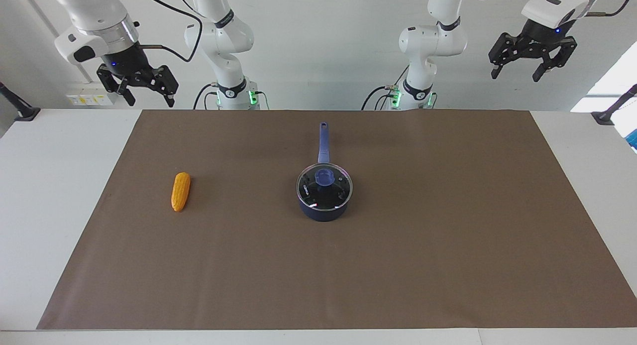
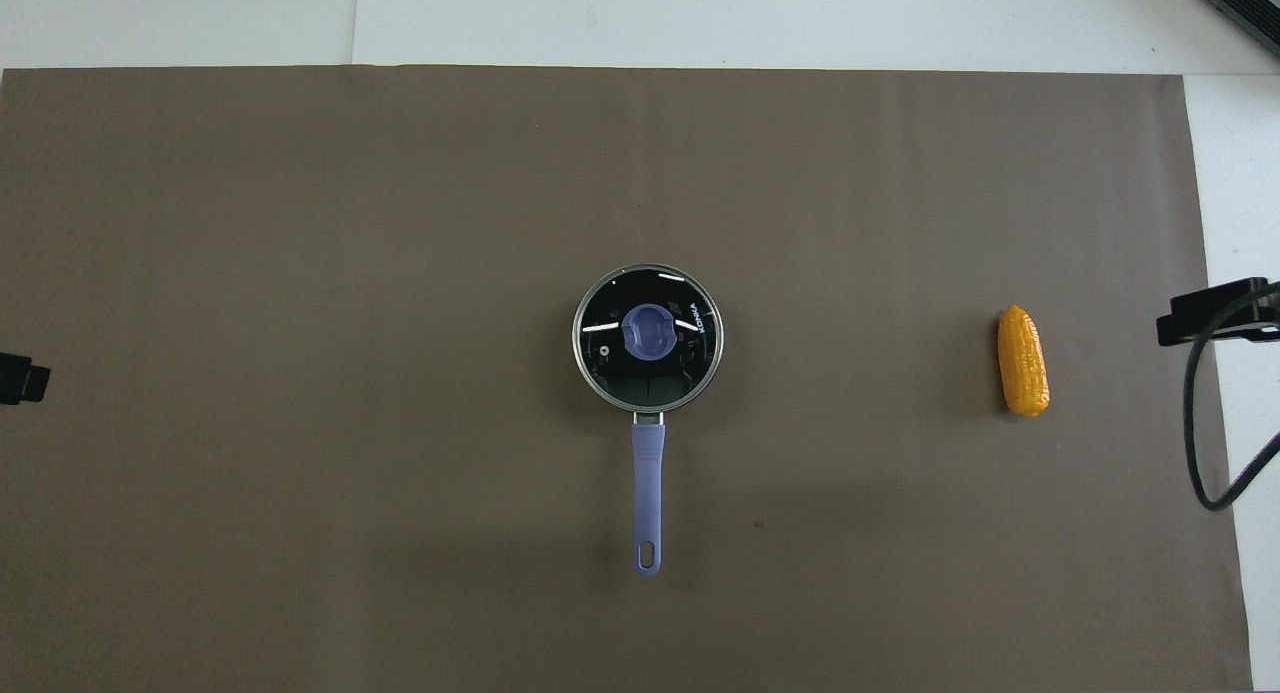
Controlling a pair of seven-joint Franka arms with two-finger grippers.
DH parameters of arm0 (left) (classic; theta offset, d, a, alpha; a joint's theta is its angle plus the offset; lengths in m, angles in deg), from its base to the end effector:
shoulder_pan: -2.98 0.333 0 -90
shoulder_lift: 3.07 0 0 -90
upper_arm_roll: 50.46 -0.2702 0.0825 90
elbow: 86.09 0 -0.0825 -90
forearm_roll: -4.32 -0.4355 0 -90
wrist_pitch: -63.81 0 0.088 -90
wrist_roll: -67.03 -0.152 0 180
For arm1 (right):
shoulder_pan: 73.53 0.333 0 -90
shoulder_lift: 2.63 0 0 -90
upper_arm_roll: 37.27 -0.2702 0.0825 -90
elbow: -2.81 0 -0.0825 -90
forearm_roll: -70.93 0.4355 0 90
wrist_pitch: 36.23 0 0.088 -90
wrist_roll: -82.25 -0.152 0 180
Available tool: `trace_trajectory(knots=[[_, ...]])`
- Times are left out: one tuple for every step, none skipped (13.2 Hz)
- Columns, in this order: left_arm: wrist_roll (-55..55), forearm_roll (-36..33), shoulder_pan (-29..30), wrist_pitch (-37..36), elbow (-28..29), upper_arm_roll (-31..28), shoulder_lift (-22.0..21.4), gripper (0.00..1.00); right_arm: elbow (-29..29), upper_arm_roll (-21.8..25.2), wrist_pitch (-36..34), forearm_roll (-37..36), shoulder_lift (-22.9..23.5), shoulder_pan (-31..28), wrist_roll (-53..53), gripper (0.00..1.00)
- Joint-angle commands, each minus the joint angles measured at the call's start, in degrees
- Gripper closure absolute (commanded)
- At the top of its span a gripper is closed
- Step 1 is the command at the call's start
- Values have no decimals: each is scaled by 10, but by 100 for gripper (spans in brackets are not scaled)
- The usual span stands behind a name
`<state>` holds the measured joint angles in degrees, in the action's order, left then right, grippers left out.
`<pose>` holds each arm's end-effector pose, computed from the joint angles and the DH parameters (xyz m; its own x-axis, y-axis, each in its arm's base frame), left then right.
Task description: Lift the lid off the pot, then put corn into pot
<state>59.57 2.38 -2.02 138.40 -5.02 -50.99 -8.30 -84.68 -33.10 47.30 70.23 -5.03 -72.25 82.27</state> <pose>0.5431 -0.0364 0.6423 0.9799 -0.1979 -0.0256 -0.1986 -0.9797 -0.0289 0.5809 -0.0320 0.5715 0.9983 -0.0513 -0.0273 -0.0510 -0.9987 0.0091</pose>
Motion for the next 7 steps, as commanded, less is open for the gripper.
trace_trajectory(knots=[[8, -3, 3, -3, 0, 1, -5, 0, -11, -4, 10, 2, -10, -3, -8, 0], [8, -4, 2, -6, 0, 0, -5, 0, -11, -4, 10, 2, -10, -3, -8, 0], [7, -4, 2, -9, 0, 2, -5, 0, -11, -4, 10, 2, -10, -3, -8, 0], [7, -4, 2, -15, 0, 0, -5, 0, -11, -4, 10, 2, -10, -3, -8, 0], [5, -4, 3, -12, 0, 1, -5, 0, -11, -4, 10, 2, -10, -3, -8, 0], [7, -4, 3, -16, 0, 0, -5, 0, -11, -4, 10, 2, -10, -3, -8, 0], [8, -4, 3, -15, 1, 0, -6, 0, -11, -4, 10, 2, -10, -3, -8, 0]])
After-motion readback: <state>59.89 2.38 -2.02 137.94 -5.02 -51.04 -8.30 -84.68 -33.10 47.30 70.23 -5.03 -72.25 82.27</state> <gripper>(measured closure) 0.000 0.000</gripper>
